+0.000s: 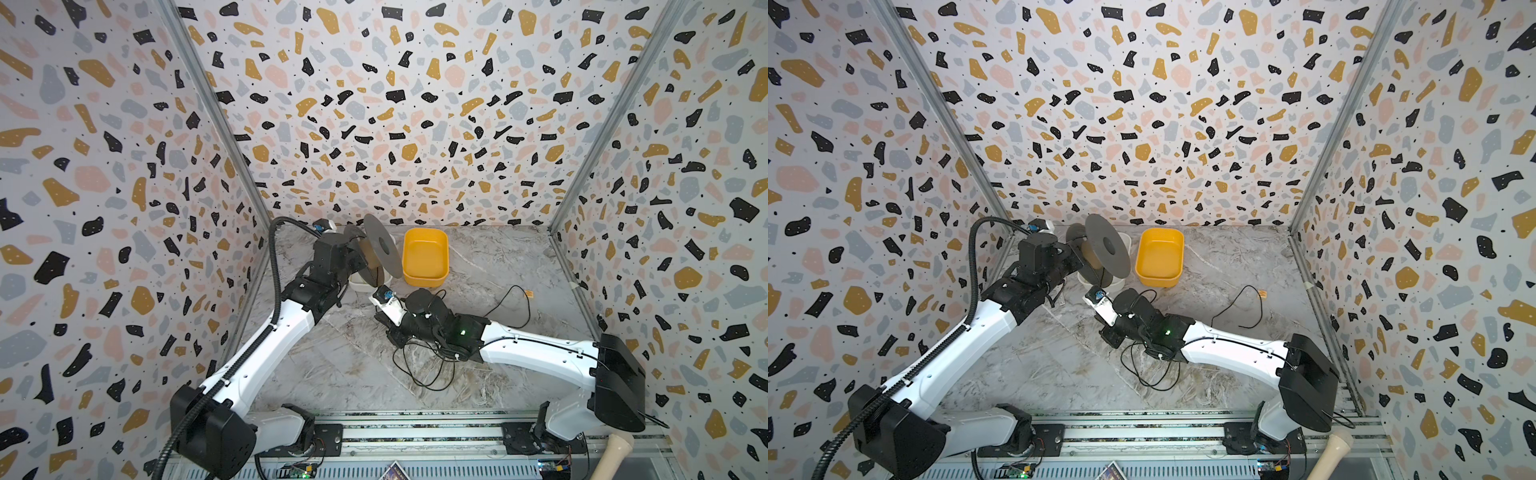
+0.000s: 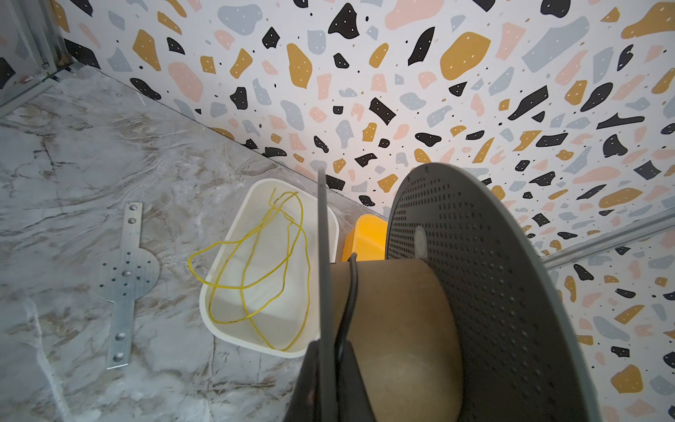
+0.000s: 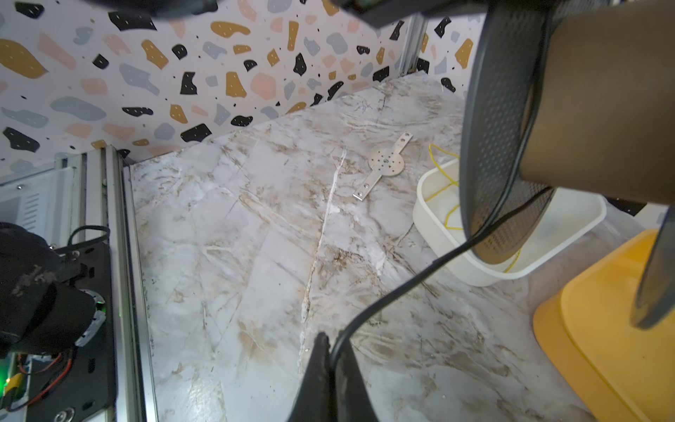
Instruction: Wrap the cables
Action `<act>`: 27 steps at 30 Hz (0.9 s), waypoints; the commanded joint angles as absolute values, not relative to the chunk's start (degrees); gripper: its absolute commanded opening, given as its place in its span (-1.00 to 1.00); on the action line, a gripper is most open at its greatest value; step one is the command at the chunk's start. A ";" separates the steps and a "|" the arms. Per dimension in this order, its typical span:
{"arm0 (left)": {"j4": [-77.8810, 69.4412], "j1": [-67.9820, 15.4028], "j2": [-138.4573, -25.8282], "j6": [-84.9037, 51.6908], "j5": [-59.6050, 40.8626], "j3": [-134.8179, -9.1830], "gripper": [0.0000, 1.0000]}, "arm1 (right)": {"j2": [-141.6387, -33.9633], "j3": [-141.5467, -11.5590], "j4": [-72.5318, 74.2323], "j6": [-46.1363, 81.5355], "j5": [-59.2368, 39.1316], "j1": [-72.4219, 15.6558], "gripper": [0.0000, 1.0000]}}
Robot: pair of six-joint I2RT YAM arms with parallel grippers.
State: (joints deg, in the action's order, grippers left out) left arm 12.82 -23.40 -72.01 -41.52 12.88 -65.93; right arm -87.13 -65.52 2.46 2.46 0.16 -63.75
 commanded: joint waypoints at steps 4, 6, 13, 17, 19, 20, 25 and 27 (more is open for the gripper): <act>4.92 -23.29 -70.66 -40.30 16.52 -67.28 -1.00 | -83.65 -66.28 1.16 3.93 -4.85 -62.62 -1.00; 5.57 -23.29 -70.82 -39.89 16.72 -68.03 -1.00 | -82.67 -65.22 1.81 5.03 -6.41 -61.69 -1.00; 8.46 -23.03 -71.70 -41.19 12.70 -72.03 -1.00 | -80.38 -59.81 2.90 8.74 -4.87 -58.12 -1.00; 9.89 -23.03 -71.72 -42.09 10.92 -74.27 -1.00 | -80.41 -56.45 4.54 9.66 -3.95 -56.27 -1.00; 10.83 -23.09 -71.72 -42.41 10.47 -75.34 -1.00 | -80.89 -55.26 5.53 10.08 -2.69 -55.66 -1.00; 11.07 -23.10 -71.64 -42.76 10.12 -75.73 -1.00 | -81.29 -54.68 6.22 10.47 -2.23 -55.25 -1.00; 10.31 -22.94 -71.44 -45.27 6.91 -76.47 -1.00 | -84.35 -53.55 9.43 11.62 -2.35 -54.32 -1.00; 9.51 -22.97 -71.53 -46.67 5.25 -76.30 -1.00 | -85.55 -53.76 10.44 12.07 -2.86 -54.32 -1.00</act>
State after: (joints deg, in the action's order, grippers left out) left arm 15.84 -23.27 -72.47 -43.75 8.25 -73.52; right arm -84.68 -53.78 7.38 10.70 -2.98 -54.28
